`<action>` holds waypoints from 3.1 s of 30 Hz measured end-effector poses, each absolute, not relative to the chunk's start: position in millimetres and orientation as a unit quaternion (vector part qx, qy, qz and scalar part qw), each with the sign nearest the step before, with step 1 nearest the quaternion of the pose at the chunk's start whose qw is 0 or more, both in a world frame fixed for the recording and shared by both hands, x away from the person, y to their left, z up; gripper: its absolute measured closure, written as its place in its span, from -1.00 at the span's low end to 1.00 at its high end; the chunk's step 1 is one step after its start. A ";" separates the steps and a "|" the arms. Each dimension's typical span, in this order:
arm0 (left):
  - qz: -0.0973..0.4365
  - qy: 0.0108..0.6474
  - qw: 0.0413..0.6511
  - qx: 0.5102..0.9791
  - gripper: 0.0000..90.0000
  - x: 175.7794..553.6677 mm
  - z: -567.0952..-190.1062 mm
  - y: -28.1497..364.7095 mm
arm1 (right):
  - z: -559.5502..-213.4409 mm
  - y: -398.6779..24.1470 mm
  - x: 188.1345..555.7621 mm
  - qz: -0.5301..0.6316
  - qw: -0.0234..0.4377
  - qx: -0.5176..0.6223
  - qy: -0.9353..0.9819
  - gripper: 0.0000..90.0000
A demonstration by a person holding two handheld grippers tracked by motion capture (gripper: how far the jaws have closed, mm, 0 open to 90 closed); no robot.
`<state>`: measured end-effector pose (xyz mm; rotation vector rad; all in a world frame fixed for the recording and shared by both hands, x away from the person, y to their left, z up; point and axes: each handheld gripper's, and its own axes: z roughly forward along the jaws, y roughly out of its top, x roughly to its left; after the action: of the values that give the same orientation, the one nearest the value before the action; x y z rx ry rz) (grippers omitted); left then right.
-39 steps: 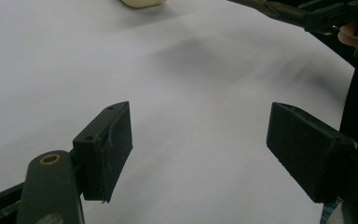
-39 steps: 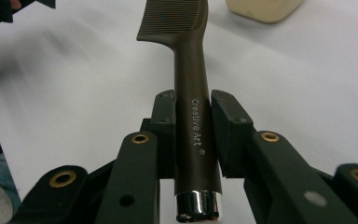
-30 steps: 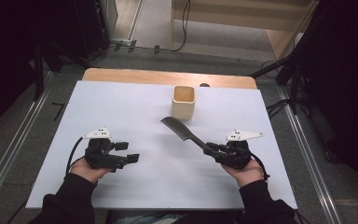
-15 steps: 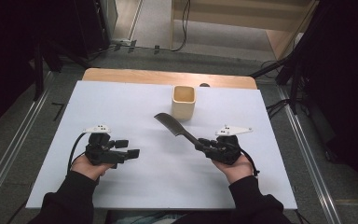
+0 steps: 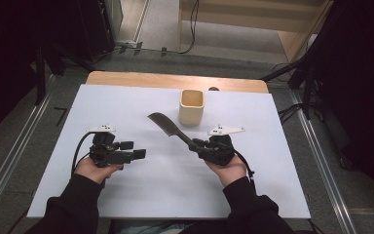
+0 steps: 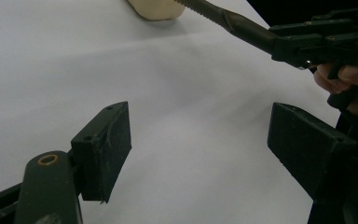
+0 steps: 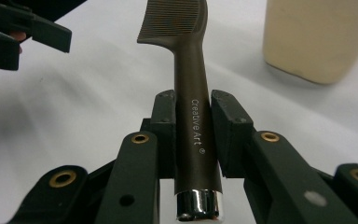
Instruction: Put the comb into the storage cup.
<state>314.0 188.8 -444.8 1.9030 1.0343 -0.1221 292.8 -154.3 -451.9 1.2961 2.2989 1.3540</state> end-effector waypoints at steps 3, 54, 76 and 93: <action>-0.057 0.425 0.464 0.775 -0.50 316.6 -445.2 187.6 | -451.0 -143.6 295.5 0.454 0.092 0.434 0.773 0.56; 0.015 0.471 0.460 0.752 -0.46 366.3 -429.5 154.3 | -467.3 -64.9 314.6 0.474 0.190 0.472 0.719 0.56; 0.014 0.506 0.468 0.725 -0.46 381.8 -434.2 137.7 | -465.6 -57.1 314.2 0.489 0.196 0.484 0.699 0.56; -0.003 0.537 0.475 0.697 -0.34 388.6 -441.6 126.7 | -463.5 -51.0 311.0 0.500 0.208 0.486 0.686 0.56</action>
<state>388.6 126.7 -441.6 1.7030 1.3138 -0.0062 311.0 -51.0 -463.5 1.3536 1.9096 1.3913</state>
